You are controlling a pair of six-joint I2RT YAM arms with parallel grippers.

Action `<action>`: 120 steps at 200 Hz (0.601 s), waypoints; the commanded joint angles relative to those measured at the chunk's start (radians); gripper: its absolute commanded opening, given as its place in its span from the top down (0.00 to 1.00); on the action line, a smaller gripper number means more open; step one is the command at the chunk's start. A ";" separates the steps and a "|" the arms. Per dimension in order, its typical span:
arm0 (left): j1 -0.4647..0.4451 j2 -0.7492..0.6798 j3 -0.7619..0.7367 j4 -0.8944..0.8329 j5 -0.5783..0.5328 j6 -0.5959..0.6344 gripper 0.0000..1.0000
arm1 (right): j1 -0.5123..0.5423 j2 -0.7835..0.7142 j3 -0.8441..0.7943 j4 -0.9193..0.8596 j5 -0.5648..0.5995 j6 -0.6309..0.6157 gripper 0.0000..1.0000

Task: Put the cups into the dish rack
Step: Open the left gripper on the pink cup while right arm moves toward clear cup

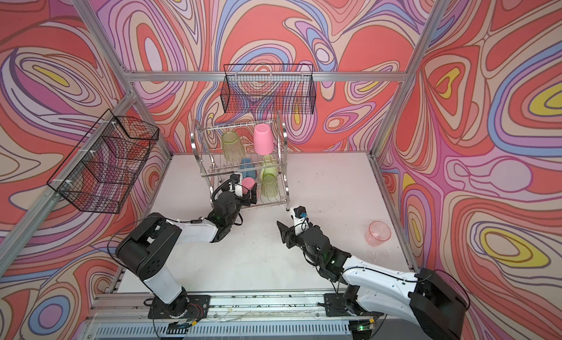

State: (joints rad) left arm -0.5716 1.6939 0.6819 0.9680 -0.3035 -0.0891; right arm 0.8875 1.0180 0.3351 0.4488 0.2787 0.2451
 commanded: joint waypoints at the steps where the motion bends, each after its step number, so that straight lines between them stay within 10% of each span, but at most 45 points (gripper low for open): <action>1: -0.015 -0.049 -0.024 -0.004 0.021 0.040 0.00 | -0.005 0.007 0.022 0.012 -0.017 0.005 0.33; 120: -0.136 -0.266 -0.130 -0.138 -0.013 0.090 0.00 | -0.006 -0.065 0.152 -0.274 0.126 0.112 0.28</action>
State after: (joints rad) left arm -0.6807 1.4914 0.5755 0.8745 -0.2893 -0.0200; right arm 0.8848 0.9821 0.4339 0.3084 0.3157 0.3000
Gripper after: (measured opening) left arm 0.999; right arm 0.719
